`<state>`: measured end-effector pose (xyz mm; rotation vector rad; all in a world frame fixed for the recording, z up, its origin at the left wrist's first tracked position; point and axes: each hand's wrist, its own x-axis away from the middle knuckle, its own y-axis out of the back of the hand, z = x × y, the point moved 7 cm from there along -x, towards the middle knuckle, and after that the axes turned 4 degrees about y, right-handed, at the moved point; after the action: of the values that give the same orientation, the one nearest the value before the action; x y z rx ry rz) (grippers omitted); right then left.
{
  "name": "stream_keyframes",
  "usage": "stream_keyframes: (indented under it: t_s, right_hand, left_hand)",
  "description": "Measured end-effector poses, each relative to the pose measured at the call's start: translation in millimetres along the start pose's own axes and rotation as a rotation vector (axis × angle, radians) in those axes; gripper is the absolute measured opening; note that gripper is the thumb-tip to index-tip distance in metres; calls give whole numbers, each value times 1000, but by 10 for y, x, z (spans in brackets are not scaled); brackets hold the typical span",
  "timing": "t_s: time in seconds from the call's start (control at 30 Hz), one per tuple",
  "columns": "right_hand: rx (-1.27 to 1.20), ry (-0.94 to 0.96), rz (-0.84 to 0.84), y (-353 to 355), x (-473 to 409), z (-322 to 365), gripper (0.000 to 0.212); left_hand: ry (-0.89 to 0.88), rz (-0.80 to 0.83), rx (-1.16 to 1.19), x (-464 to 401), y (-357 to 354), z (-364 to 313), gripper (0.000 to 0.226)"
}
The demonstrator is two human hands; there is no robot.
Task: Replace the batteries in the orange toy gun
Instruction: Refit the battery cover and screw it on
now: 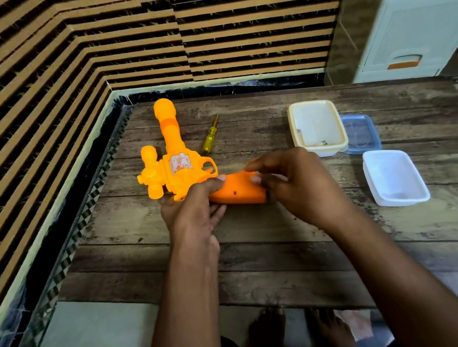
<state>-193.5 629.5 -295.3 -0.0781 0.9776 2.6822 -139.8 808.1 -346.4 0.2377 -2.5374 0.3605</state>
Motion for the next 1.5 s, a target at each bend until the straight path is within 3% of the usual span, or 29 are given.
stream_keyframes:
  t_s: [0.23, 0.37, 0.5, 0.9, 1.1, 1.23, 1.5]
  right_hand:
    - [216, -86, 39, 411, 228, -361, 28]
    - [203, -102, 156, 361, 241, -463, 34]
    - [207, -99, 240, 253, 205, -431, 25]
    - [328, 27, 305, 79, 115, -422, 32]
    - [82, 146, 47, 228, 129, -177, 26]
    - [22, 314, -69, 161, 112, 132, 13]
    - [188, 443, 41, -208, -11, 302, 29]
  left_hand:
    - [37, 20, 18, 66, -20, 74, 39]
    - [33, 5, 4, 80, -48, 85, 37]
    - [59, -10, -16, 37, -49, 105, 44]
    - [57, -37, -2, 60, -44, 88, 41]
    - [28, -32, 13, 88, -64, 61, 42]
    - [4, -41, 2, 91, -86, 46, 54]
    - [-13, -43, -23, 77, -97, 51, 34]
